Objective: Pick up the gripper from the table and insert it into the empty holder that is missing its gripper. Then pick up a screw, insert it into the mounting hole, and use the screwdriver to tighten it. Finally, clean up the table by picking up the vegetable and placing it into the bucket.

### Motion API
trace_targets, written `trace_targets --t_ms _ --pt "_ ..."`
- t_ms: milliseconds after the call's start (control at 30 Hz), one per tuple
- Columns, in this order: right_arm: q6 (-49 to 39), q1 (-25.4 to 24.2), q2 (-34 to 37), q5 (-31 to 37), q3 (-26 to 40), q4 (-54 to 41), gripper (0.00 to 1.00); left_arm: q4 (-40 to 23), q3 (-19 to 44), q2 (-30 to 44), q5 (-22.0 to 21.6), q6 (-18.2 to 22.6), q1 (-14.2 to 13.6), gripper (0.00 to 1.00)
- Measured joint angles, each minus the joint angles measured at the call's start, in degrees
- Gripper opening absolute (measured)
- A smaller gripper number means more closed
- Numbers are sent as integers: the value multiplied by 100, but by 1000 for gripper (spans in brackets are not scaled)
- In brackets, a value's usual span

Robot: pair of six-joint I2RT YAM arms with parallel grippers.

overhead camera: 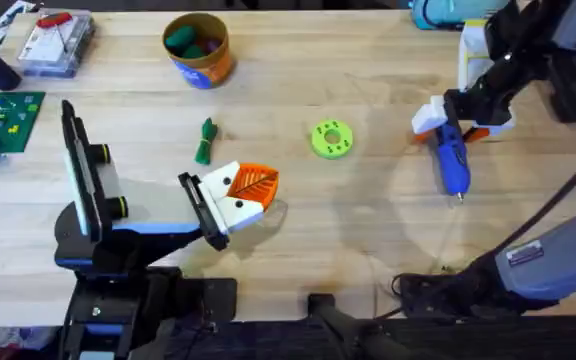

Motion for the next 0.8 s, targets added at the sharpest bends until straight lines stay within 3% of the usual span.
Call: trace_targets --t_ms 100,200,300,400,467,800 --pt "-4 -1 34 22 13 -2 974 0 0 0 0 0 0 12" --pt "-12 -11 72 78 38 2 887 0 0 0 0 0 0 12" --pt "-20 -53 92 227 47 28 631 2 0 0 1 0 0 12" --pt "-30 -94 114 242 52 76 215 2 0 0 0 0 0 12" --pt "-34 -92 157 246 58 98 38 2 0 0 0 0 0 12" --pt "-47 -93 158 202 104 -2 26 2 0 0 0 0 0 12"
